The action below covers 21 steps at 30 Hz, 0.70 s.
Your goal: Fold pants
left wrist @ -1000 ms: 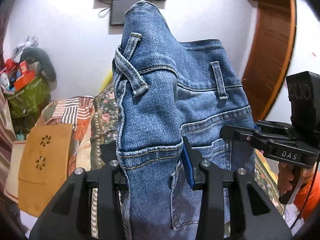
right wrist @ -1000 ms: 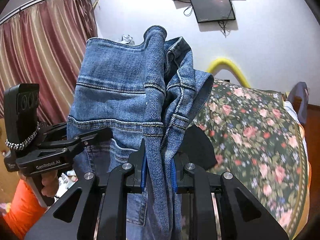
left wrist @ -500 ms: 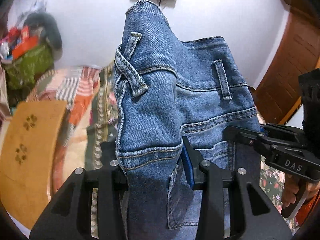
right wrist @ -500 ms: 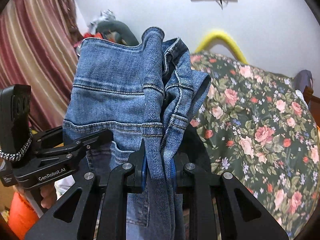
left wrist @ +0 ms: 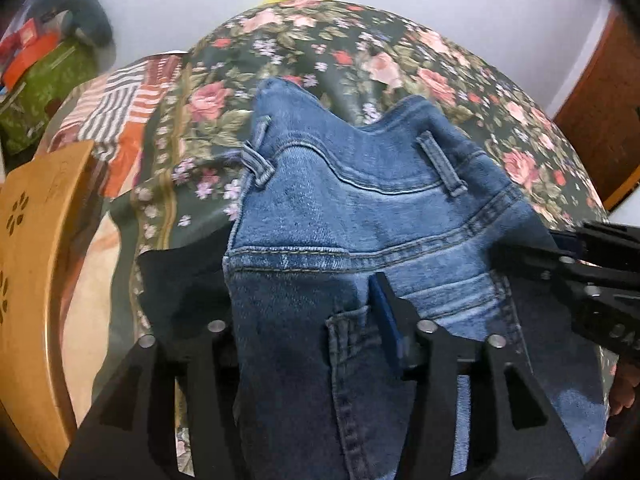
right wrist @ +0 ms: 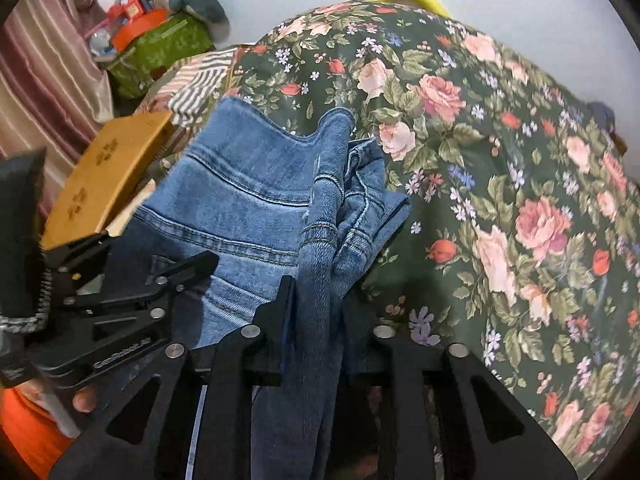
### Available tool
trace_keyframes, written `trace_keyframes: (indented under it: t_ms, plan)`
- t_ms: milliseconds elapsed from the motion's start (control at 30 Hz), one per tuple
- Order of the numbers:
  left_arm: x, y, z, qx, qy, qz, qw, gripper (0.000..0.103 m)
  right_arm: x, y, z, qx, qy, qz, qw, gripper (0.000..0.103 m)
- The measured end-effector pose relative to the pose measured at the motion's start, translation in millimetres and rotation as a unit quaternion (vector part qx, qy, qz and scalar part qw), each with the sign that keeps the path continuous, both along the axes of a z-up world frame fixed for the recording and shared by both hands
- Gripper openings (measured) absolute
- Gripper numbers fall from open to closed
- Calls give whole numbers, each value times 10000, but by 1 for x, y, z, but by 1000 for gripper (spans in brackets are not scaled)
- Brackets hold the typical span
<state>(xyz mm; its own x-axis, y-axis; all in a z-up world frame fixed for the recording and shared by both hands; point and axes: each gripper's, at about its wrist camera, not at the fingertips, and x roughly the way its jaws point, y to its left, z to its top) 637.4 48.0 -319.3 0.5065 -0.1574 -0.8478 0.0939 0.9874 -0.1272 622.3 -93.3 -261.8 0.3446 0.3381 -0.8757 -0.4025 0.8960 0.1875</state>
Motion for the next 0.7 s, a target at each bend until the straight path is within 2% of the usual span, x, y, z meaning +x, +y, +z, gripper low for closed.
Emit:
trace_keyframes:
  t_ms: [67, 167, 233, 300, 500, 700]
  plan:
    - [1, 11, 2, -41, -6, 93, 9999, 53, -3, -5, 4, -17, 8, 10, 10000, 22]
    - [-11, 20, 17, 213, -49, 198, 9996, 53, -20, -10, 22, -263, -184, 124, 9994, 23]
    - [-25, 28, 36, 395, -192, 270, 9987, 53, -34, -13, 37, -261, -300, 186, 9990, 23]
    - [-40, 34, 57, 418, -317, 337, 9981, 53, -50, -17, 55, -198, -423, 243, 9986, 23]
    - [-114, 43, 145, 301, -959, 481, 9938, 53, -108, -22, 121, 84, -961, 299, 9949, 23]
    - [-202, 30, 226, 431, -1704, 474, 9833, 53, -184, -32, 201, 309, -1715, 178, 9845, 23]
